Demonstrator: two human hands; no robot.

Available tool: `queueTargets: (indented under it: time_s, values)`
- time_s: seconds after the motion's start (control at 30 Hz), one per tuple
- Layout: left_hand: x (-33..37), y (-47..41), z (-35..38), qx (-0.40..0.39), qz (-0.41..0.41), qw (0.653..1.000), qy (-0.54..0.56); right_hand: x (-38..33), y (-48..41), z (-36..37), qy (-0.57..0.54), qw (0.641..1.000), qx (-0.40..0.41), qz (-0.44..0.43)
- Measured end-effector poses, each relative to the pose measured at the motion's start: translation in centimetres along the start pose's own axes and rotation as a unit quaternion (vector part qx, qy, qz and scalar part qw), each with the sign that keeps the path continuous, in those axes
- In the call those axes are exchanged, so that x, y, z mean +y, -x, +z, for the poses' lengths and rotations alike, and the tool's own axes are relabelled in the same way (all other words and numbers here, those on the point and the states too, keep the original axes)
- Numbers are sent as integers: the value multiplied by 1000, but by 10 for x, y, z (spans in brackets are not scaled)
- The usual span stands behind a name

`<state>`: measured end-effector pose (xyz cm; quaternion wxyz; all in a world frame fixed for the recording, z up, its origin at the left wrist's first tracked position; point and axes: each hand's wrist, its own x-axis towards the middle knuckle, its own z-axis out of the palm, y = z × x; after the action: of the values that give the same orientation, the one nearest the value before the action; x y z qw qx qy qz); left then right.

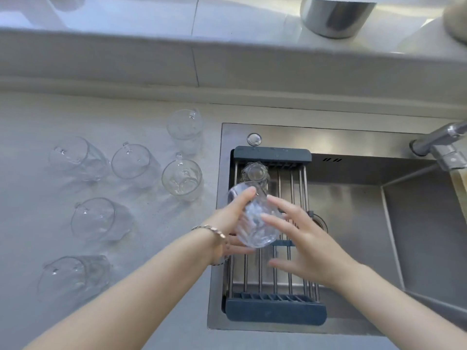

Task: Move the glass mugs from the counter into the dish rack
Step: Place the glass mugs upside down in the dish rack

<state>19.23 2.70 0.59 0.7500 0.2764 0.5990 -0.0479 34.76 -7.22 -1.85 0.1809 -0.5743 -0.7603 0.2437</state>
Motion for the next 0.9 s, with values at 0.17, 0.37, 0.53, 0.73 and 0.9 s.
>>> queueTargets:
  time_s: [0.17,0.37,0.53,0.73,0.9]
  values:
    - [16,-10,38,-52,1,997,-63,14,10,3,41,984,169,30]
    - [41,-35,41,23,90,978,-188,48,-5,-16,-100,918,228,308]
    - [58,-80,29,219,363,666,-613,82,-48,-20,-51,891,146,427]
    - [55,-125,0,195,319,584,-721,99,-91,6,76,893,28,442]
    - [48,-123,-3,257,363,555,-703,93,-82,24,31,902,109,416]
